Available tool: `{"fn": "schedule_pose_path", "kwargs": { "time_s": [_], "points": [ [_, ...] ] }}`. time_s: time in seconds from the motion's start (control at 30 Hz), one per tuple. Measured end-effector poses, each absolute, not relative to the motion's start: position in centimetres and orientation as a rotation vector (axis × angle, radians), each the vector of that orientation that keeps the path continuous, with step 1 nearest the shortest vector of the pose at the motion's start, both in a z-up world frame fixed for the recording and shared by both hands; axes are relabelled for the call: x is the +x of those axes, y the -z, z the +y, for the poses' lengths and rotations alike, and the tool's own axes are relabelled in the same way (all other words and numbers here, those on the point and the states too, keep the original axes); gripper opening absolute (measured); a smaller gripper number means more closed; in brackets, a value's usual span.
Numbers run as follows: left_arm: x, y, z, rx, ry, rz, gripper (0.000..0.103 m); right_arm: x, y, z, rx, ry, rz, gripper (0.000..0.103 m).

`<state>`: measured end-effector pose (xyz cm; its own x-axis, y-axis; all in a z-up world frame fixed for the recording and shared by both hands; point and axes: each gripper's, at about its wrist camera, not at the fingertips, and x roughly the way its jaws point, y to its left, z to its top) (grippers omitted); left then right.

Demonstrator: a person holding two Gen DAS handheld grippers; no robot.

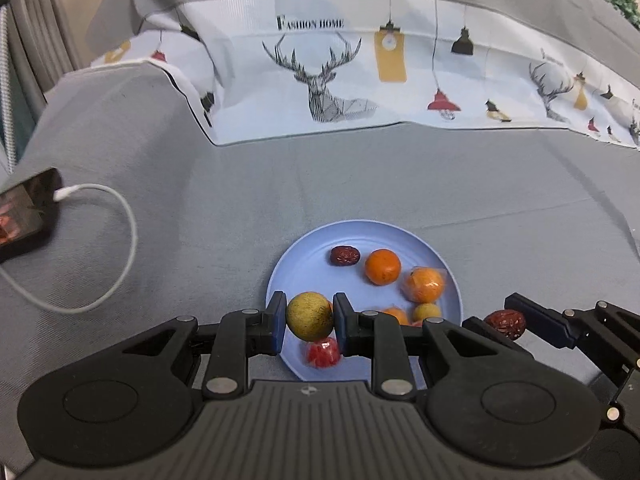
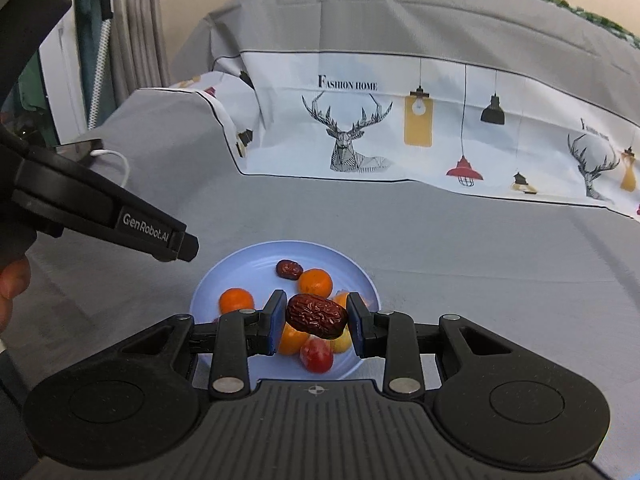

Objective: Organize fruits

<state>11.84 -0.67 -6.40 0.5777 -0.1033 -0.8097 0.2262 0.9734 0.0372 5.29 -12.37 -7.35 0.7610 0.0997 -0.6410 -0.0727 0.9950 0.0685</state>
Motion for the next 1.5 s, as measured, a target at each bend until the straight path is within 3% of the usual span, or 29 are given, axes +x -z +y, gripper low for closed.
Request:
{"fn": "schedule_pose_path", "kwargs": {
  "time_s": [0.53, 0.6, 0.67, 0.7, 0.73, 0.8, 0.93, 1.5],
  "points": [
    [17.9, 11.9, -2.4, 0.189, 0.183, 1.023, 0.027, 11.0, 12.1, -12.4, 0.028, -0.085, 0.78, 0.034],
    [18.3, 12.4, -2.4, 0.189, 0.184, 1.038, 0.038, 11.6, 12.5, -12.2, 0.022, -0.089, 0.79, 0.034],
    [18.5, 12.6, -2.4, 0.195, 0.155, 1.039, 0.096, 12.0, 12.8, -12.1, 0.013, -0.106, 0.804, 0.035],
    [18.4, 12.6, -2.4, 0.202, 0.139, 1.031, 0.103, 12.1, 12.8, -12.0, 0.005, -0.109, 0.817, 0.047],
    [18.1, 12.3, -2.2, 0.205, 0.13, 1.01, 0.103, 12.2, 12.8, -11.9, -0.004, -0.095, 0.824, 0.068],
    [17.5, 12.0, -2.1, 0.218, 0.142, 1.008, 0.103, 11.7, 12.4, -11.9, -0.023, -0.05, 0.818, 0.087],
    [15.7, 11.5, -1.7, 0.212, 0.15, 1.045, 0.103, 9.6, 11.5, -12.3, -0.024, -0.035, 0.825, 0.095],
    [3.4, 5.9, 0.7, 0.199, 0.086, 0.991, 0.103, -1.4, 5.7, -12.4, 0.062, 0.047, 0.747, 0.099]
  ]
}}
